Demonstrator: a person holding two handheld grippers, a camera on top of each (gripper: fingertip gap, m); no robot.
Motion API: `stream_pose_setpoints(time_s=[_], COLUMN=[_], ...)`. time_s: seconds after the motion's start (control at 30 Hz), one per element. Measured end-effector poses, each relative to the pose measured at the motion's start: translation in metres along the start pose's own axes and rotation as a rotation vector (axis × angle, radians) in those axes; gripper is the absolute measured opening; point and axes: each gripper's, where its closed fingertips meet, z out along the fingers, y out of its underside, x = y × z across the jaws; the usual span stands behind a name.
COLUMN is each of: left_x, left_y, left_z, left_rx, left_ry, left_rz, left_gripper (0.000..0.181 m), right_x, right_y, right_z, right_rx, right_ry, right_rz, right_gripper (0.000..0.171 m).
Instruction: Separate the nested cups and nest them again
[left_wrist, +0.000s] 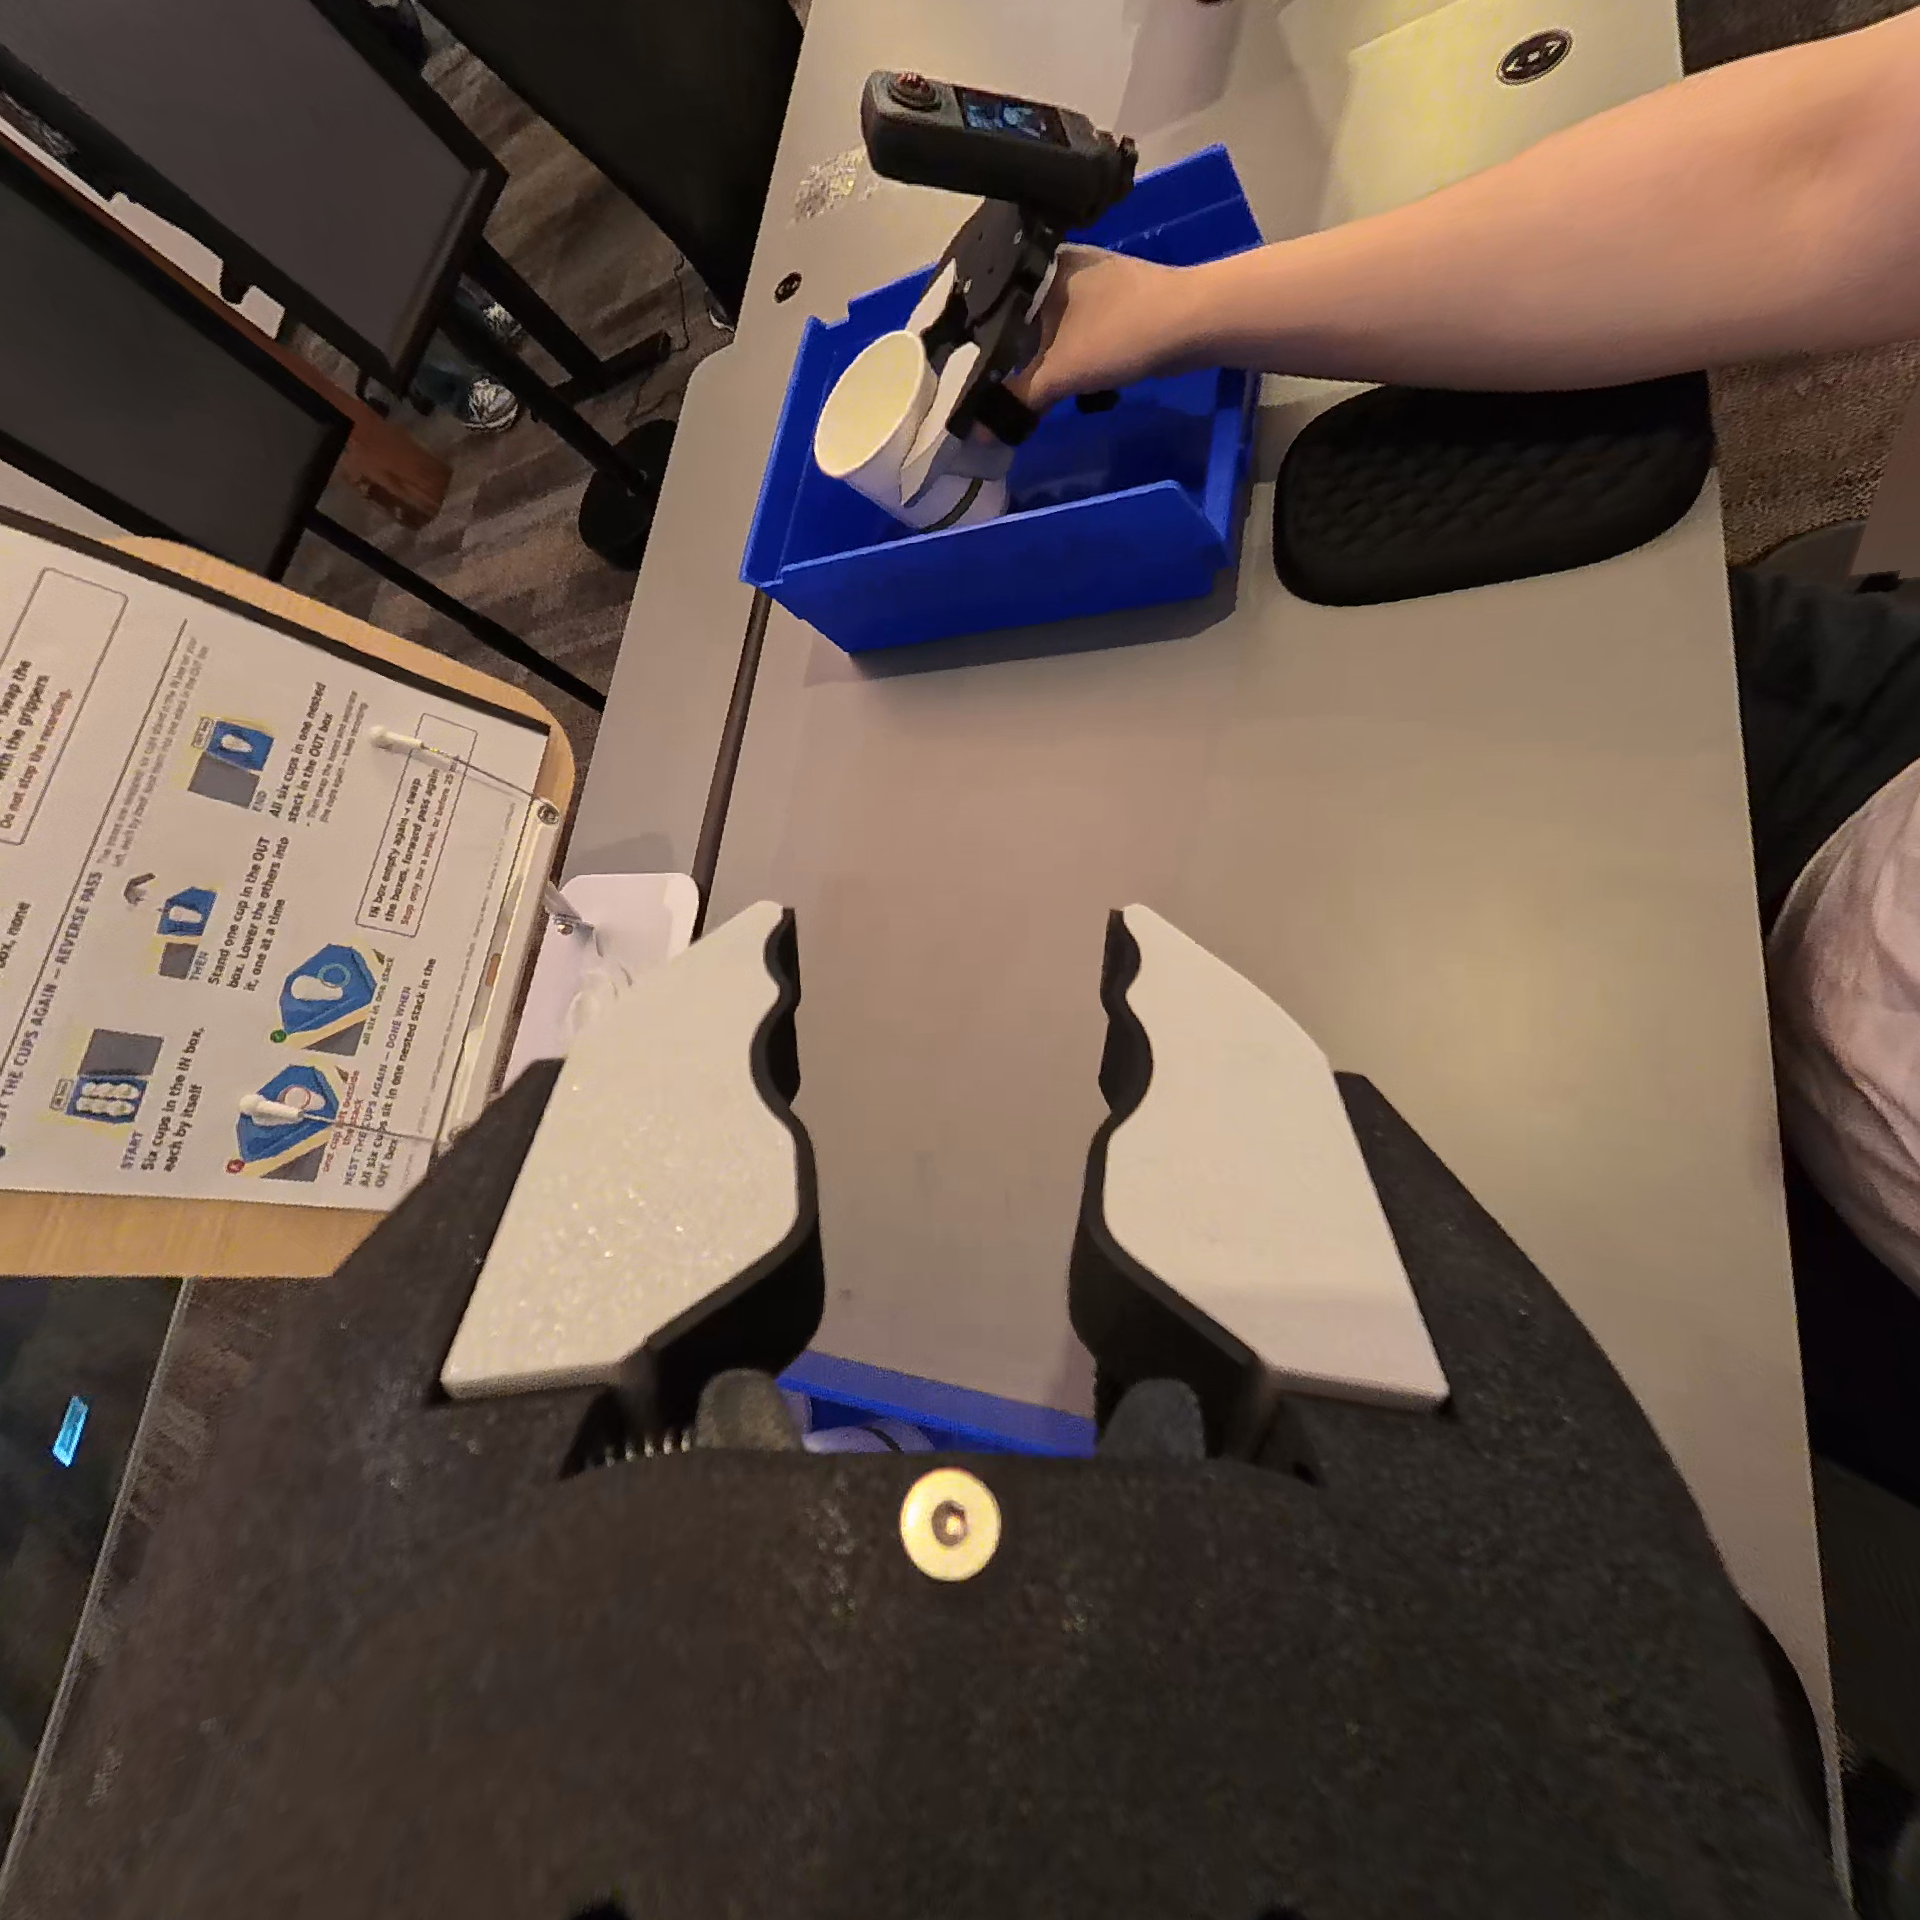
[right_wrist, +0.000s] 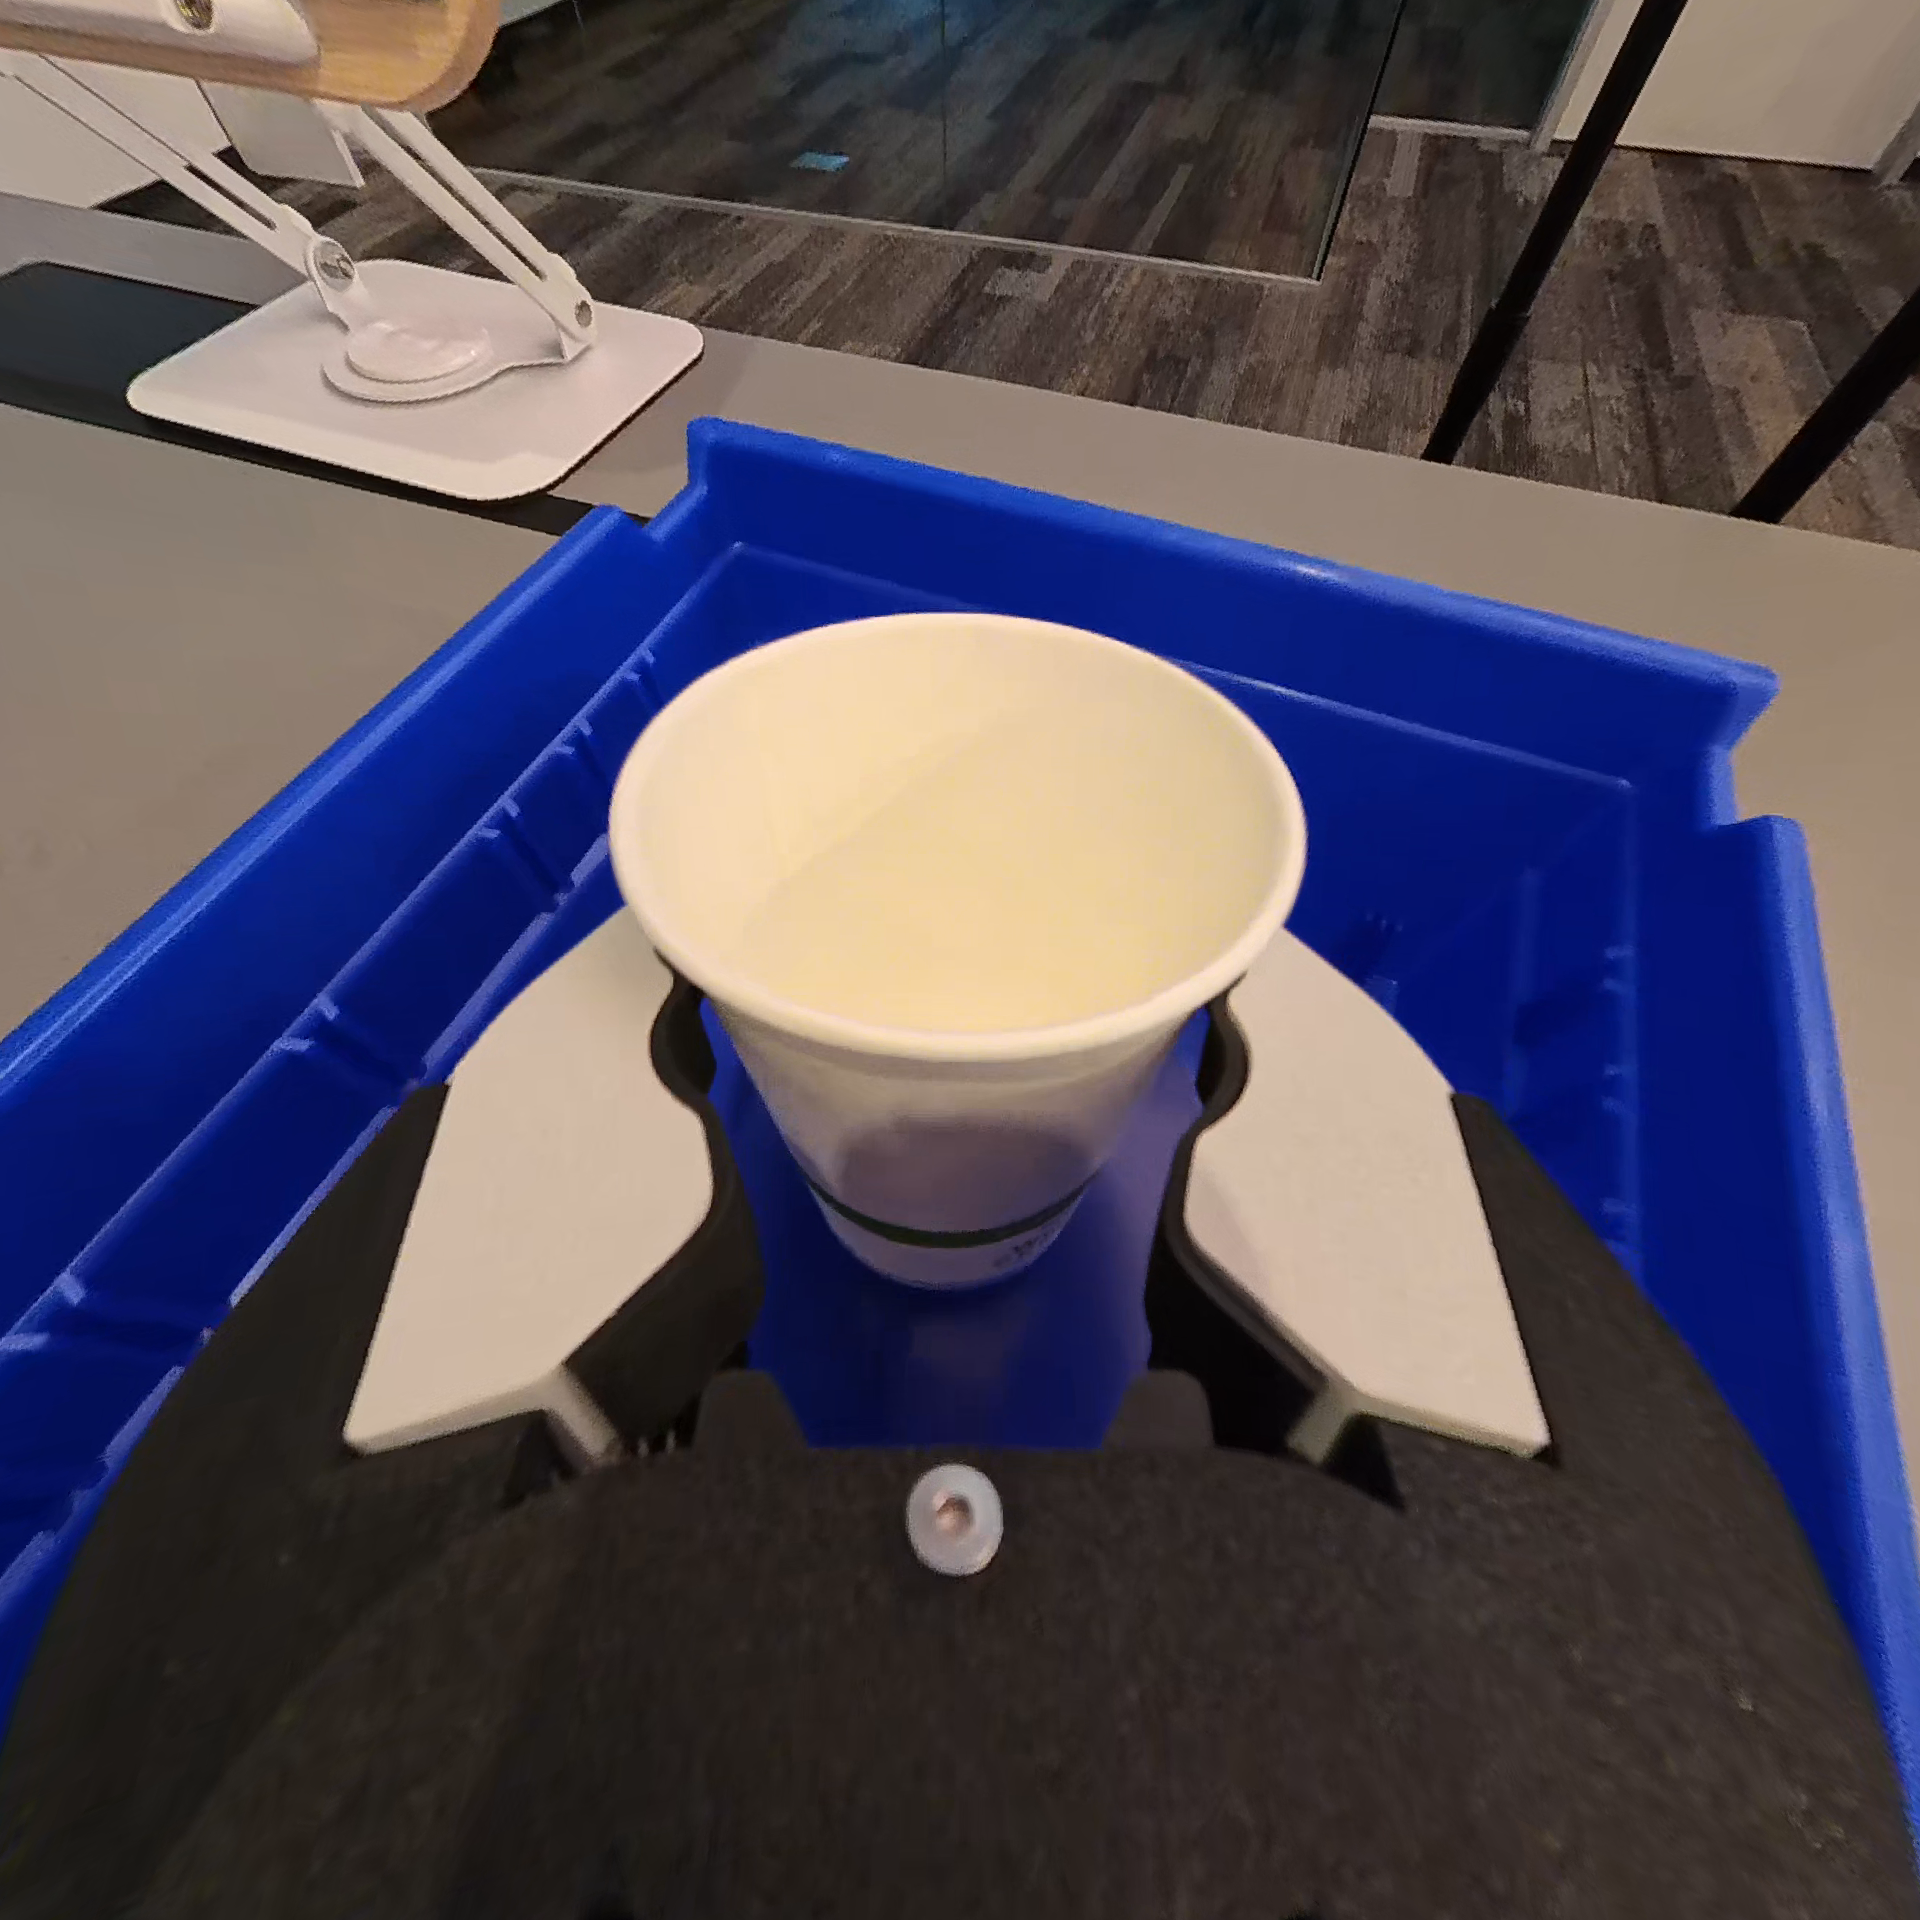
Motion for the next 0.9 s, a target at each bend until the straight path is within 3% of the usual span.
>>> stream_pose_setpoints(time_s=[0.4,0.57,0.77,0.9], left_x=[-0.012,-0.026,-0.010,0.004], left_y=[0.052,0.137,0.257,0.301], left_z=[-0.035,-0.058,-0.073,-0.069], left_rx=[-0.120,-0.406,-0.783,-0.881], left_ry=[-0.121,-0.228,-0.193,-0.155], left_rz=[-0.120,-0.216,-0.351,-0.481], left_gripper=[0.060,0.057,0.050,0.043], right_x=[-0.001,-0.004,-0.031,-0.060], right_y=[0.016,0.012,-0.012,-0.033], right_z=[-0.025,-0.062,-0.104,-0.118], right_rx=[-0.074,-0.043,0.148,0.228], right_ry=[0.097,0.121,0.064,0.012], right_rz=[-0.066,-0.081,-0.066,-0.103], right_gripper=[0.105,0.111,0.107,0.105])
